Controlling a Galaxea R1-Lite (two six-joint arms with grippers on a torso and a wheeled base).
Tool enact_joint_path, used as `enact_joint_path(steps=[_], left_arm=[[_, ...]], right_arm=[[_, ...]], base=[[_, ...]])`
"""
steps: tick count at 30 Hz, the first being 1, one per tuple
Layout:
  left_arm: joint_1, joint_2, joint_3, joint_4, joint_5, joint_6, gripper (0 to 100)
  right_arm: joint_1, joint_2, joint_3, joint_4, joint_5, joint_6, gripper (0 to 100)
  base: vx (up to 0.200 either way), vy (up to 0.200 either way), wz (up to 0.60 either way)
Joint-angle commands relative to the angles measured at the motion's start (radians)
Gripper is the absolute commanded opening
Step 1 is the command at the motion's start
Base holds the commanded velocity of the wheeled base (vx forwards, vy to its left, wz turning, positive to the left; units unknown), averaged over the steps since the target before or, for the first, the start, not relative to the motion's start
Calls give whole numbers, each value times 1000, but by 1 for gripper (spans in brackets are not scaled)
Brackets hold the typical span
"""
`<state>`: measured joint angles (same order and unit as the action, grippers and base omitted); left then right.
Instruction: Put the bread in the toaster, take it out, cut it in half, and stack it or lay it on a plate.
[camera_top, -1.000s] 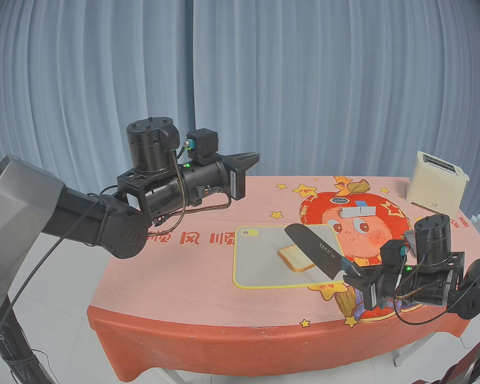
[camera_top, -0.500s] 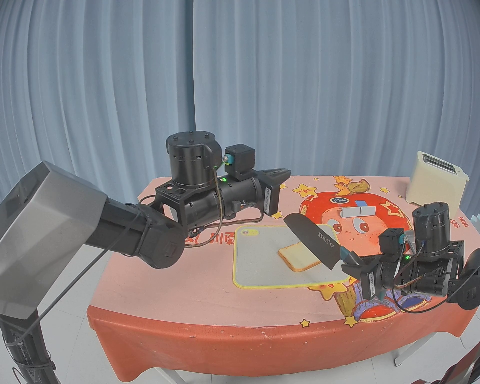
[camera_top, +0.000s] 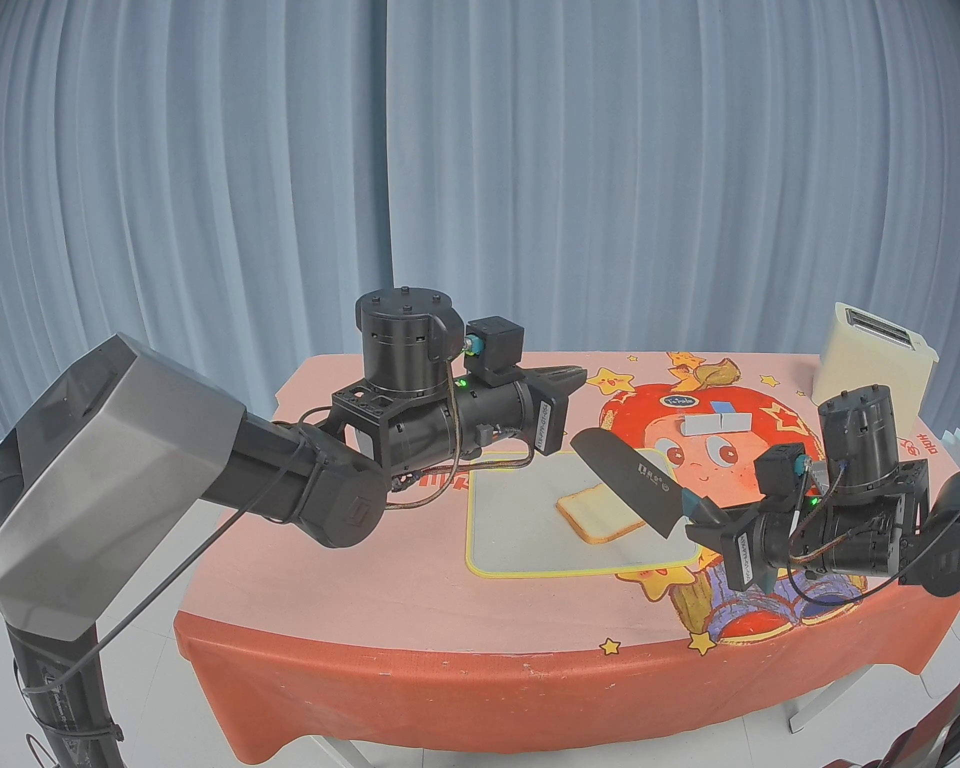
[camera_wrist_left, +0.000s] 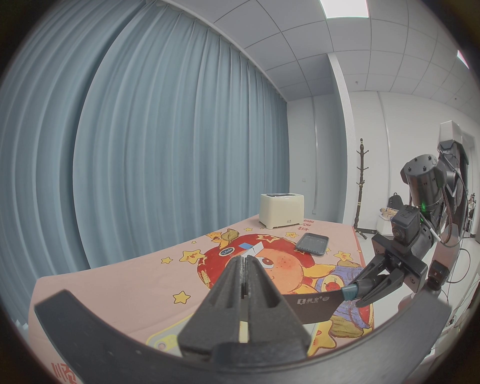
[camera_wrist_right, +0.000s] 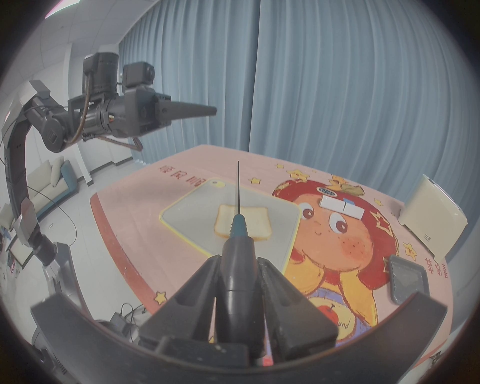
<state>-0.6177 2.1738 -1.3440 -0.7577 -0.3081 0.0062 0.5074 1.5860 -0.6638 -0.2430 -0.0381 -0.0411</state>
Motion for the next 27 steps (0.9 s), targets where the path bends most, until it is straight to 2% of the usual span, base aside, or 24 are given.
enact_joint_path(steps=[1, 3, 9, 18, 20, 24, 27], left_arm=[[-13, -2, -7, 12, 1, 1, 0], [-13, 0, -9, 11, 3, 1, 0], [-33, 83, -73, 4, 55, 1, 0], [-36, 144, -173, 18, 60, 1, 0], [-36, 150, -188, 23, 60, 1, 0], [-36, 190, -201, 32, 60, 1, 0], [-53, 202, -201, 32, 60, 1, 0]], right_arm=[[0, -9, -40, 39, -3, -3, 0], [-1, -11, -39, 39, -3, -5, 0], [-12, -3, -45, 36, -3, -3, 0], [-6, 25, -49, 31, -5, 3, 0], [-6, 46, -48, 30, -26, 0, 0], [2, 62, -42, 22, -40, 0, 0], [6, 86, -40, -25, -78, 0, 0]], base=[[0, 0, 0], [0, 0, 0], [0, 0, 0], [0, 0, 0], [0, 0, 0], [0, 0, 0], [0, 0, 0]])
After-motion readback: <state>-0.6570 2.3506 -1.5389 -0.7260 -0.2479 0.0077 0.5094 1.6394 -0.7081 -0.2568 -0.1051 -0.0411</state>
